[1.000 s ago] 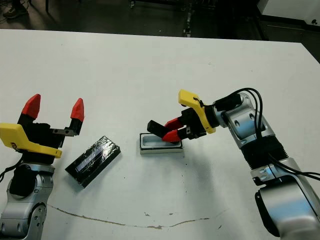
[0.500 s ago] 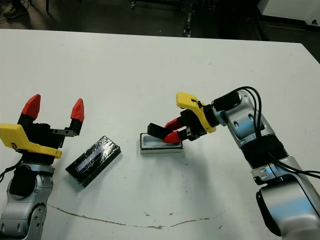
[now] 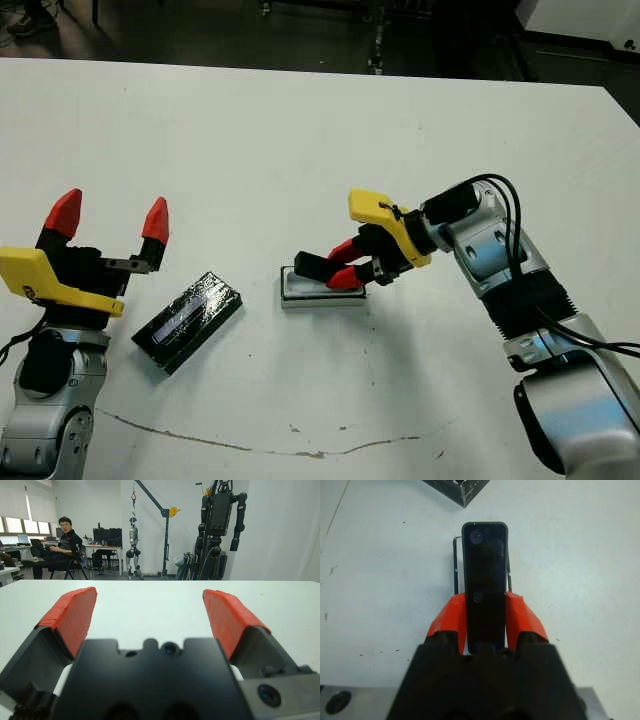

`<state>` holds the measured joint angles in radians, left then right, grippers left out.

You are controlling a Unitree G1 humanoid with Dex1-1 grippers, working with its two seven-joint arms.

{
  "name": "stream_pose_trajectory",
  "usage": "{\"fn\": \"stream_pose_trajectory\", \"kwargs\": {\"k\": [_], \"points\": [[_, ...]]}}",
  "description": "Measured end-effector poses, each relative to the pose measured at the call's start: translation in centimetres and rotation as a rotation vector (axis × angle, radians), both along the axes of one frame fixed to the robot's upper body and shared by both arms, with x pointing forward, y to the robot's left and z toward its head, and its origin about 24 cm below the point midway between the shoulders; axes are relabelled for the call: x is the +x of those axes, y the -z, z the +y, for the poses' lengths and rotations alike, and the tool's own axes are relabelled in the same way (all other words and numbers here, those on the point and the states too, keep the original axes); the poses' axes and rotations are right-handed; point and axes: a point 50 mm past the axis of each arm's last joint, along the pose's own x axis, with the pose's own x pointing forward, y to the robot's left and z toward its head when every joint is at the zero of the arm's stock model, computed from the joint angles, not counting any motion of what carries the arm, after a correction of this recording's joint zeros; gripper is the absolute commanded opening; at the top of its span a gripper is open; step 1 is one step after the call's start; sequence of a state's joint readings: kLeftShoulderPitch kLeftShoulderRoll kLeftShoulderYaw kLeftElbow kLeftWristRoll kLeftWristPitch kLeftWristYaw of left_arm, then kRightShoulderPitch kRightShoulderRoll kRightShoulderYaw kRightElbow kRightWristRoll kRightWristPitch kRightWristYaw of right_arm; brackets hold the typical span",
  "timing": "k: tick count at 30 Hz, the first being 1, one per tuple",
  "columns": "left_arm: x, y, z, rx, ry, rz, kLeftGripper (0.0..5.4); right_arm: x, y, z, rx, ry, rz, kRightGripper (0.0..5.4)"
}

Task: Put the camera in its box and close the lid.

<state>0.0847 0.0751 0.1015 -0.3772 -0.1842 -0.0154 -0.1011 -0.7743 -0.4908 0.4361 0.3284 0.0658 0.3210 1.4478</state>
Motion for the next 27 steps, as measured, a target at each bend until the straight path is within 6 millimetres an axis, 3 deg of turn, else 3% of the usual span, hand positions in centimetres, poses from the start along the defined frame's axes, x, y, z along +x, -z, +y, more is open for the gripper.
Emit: {"fn": "stream_pose_trajectory", "kwargs": {"k": [27], "points": [[-0.02, -0.02, -0.03, -0.001, 0.004, -0.003, 5.40, -0.21, -0.02, 0.61, -0.074, -0.043, -0.055, 1.66]]}}
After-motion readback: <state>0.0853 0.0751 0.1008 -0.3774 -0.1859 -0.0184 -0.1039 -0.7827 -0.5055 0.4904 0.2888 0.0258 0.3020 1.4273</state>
